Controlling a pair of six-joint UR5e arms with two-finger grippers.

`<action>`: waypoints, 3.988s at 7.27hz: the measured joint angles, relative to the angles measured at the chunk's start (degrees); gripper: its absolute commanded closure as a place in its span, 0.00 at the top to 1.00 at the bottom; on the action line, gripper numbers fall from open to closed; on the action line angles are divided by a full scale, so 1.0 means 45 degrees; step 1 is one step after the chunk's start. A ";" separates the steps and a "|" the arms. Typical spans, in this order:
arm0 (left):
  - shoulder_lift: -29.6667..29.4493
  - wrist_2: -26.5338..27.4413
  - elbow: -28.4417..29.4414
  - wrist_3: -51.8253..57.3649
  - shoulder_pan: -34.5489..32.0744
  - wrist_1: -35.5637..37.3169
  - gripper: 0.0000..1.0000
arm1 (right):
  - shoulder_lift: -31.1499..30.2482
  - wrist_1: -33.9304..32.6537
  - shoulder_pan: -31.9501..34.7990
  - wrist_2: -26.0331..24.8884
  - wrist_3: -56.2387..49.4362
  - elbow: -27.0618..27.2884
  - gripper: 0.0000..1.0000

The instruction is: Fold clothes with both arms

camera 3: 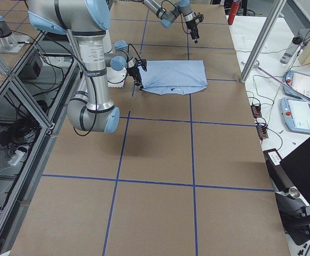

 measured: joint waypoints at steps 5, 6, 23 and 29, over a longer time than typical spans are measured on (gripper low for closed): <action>0.0002 0.0000 -0.0010 -0.0001 0.0000 0.0000 1.00 | -0.0417 0.0006 -0.1497 -0.1081 0.3279 -0.0164 1.00; 0.0000 -0.0008 -0.0014 0.0006 0.0000 0.0000 1.00 | -0.0300 0.0153 -0.1276 -0.1188 0.3047 -0.0246 1.00; 0.2522 0.5434 -0.7601 -1.2518 0.9734 0.4403 0.75 | -0.0884 0.6202 0.2669 0.0583 0.2549 -0.0033 1.00; 0.2450 0.5438 -0.7362 -1.2534 1.0556 0.4438 0.72 | -0.0895 0.6197 0.2668 0.0560 0.2569 -0.0059 1.00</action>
